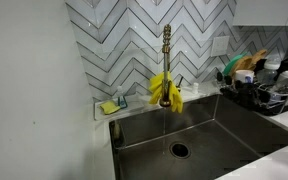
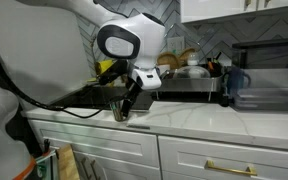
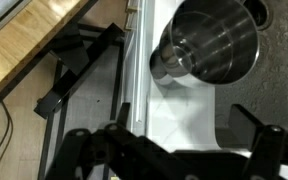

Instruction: Pour the contents of the silver cup into the sink and then close the tap

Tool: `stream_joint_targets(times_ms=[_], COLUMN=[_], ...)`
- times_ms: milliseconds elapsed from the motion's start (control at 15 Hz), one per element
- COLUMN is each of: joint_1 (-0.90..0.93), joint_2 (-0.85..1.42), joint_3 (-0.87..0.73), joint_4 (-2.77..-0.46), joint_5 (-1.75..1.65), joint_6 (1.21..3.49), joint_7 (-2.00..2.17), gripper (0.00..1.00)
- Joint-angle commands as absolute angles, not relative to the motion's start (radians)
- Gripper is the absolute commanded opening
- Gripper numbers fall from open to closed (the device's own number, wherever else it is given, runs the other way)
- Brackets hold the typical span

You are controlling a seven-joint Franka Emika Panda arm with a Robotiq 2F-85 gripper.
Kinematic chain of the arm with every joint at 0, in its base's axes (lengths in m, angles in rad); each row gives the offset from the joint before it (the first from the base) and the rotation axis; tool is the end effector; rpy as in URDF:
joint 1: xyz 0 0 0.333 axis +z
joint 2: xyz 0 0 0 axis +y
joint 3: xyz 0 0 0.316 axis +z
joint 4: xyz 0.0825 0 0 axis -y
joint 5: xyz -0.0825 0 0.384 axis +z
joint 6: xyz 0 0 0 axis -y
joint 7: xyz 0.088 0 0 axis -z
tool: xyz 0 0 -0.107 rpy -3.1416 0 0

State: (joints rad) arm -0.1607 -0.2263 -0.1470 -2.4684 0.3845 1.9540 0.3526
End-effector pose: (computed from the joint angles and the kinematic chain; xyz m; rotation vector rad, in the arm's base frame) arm 0.4065 -0.1024 0.3612 -2.5083 1.1353 0.4187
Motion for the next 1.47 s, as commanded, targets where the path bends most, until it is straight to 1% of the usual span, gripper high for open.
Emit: stream_joint_targets(times_ms=[0, 1400], joint_1=[-0.175, -0.195], joint_2=[-0.181, -0.025], joint_3=[-0.166, -0.188], joint_4=[-2.46, -2.433], joint_5=[0.438, 0.64], joint_6=[1.888, 1.754], joint_7=[0.373, 0.405], gripper=[1.0, 1.0])
